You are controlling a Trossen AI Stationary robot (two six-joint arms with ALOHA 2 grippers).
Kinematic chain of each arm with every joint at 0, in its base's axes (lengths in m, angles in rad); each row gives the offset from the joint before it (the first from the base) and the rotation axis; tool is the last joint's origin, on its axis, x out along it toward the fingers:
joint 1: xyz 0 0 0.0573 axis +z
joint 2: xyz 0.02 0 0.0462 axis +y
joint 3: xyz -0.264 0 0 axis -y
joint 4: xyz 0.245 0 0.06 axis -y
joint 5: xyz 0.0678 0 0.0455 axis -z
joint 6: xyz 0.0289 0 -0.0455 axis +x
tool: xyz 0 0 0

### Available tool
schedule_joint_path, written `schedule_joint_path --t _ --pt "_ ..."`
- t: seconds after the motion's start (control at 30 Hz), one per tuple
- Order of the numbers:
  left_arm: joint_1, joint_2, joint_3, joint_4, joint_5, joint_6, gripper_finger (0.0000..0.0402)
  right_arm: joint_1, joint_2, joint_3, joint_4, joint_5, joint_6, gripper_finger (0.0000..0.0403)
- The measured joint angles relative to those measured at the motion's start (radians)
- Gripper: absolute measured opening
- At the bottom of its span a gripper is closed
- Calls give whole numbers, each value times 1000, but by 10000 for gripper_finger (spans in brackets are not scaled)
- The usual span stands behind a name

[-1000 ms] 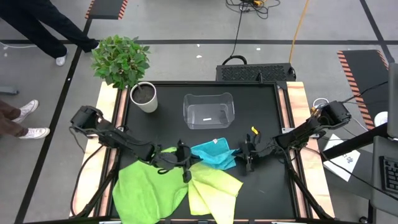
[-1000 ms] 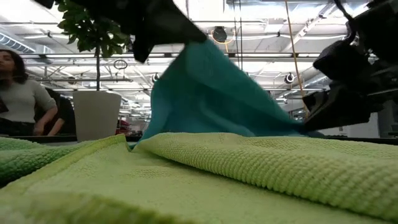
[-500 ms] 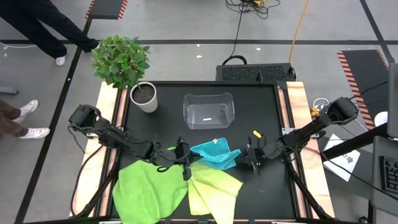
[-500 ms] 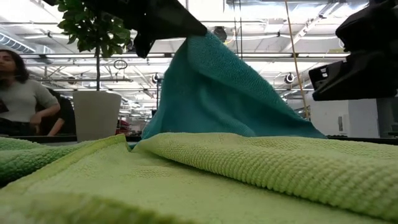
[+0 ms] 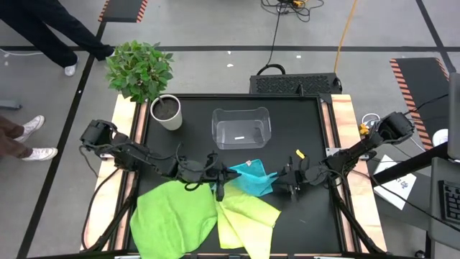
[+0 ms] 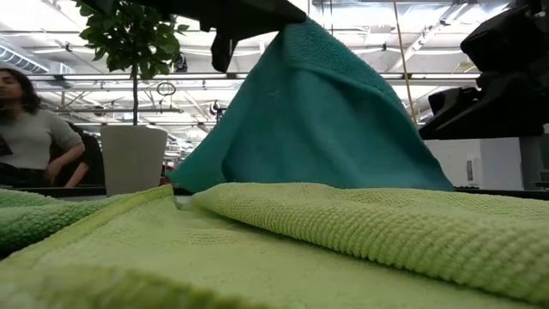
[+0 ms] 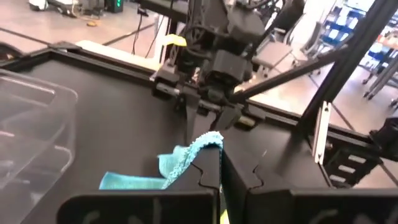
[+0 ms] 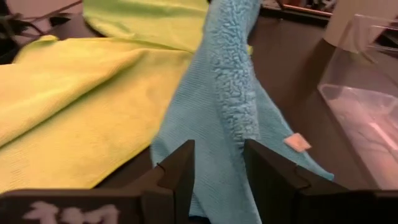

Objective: Fold microfiber towels
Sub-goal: Fold the blue towel

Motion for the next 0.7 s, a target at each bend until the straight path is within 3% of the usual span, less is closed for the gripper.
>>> schedule_joint_path --t 0.37,0.6,0.7 --pt "30 0 0 48 35 7 2 0 25 52 5 95 -38 132" --pt "40 0 0 49 56 0 2 0 124 167 4 105 -101 132" --pt "42 0 0 48 60 0 3 0 173 225 -11 159 -136 132"
